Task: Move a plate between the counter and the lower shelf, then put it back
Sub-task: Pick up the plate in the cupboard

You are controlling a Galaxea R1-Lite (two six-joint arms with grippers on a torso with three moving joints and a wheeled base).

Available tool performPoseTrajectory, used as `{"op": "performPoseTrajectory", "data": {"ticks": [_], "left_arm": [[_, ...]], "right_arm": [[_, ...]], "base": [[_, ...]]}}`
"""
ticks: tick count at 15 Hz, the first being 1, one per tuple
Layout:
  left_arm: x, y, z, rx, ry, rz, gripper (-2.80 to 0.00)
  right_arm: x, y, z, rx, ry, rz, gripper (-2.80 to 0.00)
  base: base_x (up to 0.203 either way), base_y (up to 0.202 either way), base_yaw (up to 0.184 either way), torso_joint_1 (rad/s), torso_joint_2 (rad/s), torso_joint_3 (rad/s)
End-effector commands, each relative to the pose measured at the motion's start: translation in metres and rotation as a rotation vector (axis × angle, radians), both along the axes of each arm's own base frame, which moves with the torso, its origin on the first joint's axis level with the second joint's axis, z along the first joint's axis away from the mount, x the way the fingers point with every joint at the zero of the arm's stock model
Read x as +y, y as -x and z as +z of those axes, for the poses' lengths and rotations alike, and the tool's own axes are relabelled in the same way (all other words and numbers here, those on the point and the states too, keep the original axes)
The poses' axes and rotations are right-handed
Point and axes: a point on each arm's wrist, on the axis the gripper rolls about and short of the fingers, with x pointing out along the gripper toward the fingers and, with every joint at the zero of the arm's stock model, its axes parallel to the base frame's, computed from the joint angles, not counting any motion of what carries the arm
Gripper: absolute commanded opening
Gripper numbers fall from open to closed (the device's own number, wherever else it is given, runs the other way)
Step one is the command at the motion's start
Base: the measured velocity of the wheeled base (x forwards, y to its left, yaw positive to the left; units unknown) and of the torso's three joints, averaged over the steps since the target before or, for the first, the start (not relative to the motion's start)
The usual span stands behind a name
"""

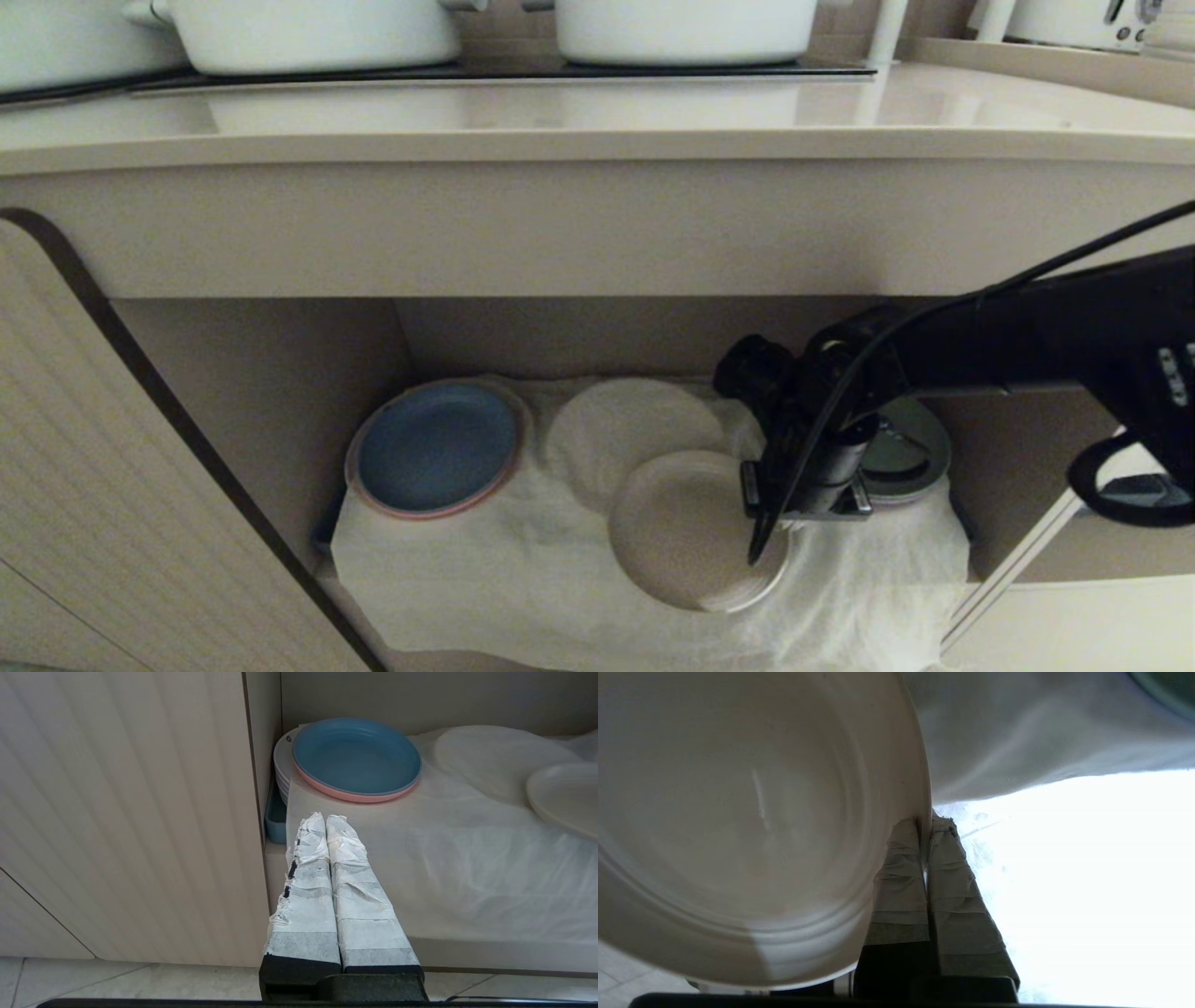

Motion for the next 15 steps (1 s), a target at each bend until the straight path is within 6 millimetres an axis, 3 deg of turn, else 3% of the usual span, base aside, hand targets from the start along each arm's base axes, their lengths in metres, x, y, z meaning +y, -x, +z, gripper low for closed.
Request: {"op": "performPoseTrajectory", "data": {"ticks": [1, 8, 15], "left_arm": [[0.0, 0.0, 0.0, 0.0, 0.001, 0.0, -2.8], [0.0, 0.0, 0.0, 0.0, 0.001, 0.0, -2.8], [0.0, 0.0, 0.0, 0.0, 0.001, 0.0, -2.8]], "right_arm": [[-0.002, 0.01, 0.007, 0.0, 0.001, 0.007, -2.8], [-0.007, 0.033, 0.012, 0.018, 0.013, 0.03, -2.8], [-0.01, 0.037, 0.012, 0.026, 0.014, 0.023, -2.8]], "base": [[0.0, 0.0, 0.0, 0.0, 0.0, 0.0], [0.0, 0.0, 0.0, 0.0, 0.0, 0.0], [0.0, 0.0, 0.0, 0.0, 0.0, 0.0]]}}
